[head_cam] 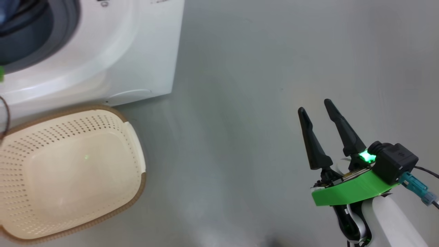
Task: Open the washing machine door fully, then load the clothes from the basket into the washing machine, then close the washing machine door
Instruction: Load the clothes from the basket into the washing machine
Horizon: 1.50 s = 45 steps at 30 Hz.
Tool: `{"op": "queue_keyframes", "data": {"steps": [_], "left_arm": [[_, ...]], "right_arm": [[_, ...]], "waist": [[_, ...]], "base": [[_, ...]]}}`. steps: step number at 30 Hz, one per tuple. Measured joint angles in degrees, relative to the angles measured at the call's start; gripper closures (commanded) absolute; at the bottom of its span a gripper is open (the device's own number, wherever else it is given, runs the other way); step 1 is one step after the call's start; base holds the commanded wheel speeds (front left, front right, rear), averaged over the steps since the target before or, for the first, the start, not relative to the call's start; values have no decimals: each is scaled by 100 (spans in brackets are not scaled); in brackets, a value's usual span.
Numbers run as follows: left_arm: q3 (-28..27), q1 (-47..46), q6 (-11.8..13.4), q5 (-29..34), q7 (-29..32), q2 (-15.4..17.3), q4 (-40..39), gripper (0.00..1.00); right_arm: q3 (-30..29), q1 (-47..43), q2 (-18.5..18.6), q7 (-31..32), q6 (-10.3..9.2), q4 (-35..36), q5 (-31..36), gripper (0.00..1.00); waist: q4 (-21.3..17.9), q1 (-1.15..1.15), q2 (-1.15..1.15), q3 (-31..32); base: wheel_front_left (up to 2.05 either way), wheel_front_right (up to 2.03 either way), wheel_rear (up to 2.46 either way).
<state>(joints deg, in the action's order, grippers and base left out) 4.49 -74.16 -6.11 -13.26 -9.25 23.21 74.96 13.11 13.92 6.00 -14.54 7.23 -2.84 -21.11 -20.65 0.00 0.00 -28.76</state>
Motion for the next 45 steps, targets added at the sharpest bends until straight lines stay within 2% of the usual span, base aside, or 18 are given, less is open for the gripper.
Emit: {"op": "queue_keyframes", "data": {"steps": [3,7,14,22,30,37,45], "left_arm": [[-141,256,-48,-249,-371,-155,-26,0],[-220,617,-78,-377,-511,-274,-290,0],[-764,1672,-88,-544,-538,-513,-1779,0],[-1074,2917,-89,-304,-539,-890,-2785,0],[-1200,3793,-92,1,-538,-1183,-3274,0],[-1252,4584,-100,198,-538,-1362,-3637,0],[-1294,5423,-118,321,-538,-1415,-4074,0]], "right_arm": [[-31,0,93,0,0,-5,8,0],[-44,-1,152,0,0,-26,21,0],[-60,-32,301,0,0,-155,51,0],[-157,-297,438,0,0,-250,49,0],[-234,-614,555,0,0,-308,48,0],[-324,-972,698,0,0,-350,38,0],[-433,-1383,773,0,0,-360,-5,0]], "waist": [[95,0,0,129],[188,0,0,287],[356,-1,0,621],[574,-1,0,1099],[808,-1,0,1547],[1016,-1,0,2031],[1226,0,0,2548]], "base": [[0,0,0],[0,0,0],[0,0,0],[0,0,0],[0,0,0],[0,0,0],[0,0,0]]}}
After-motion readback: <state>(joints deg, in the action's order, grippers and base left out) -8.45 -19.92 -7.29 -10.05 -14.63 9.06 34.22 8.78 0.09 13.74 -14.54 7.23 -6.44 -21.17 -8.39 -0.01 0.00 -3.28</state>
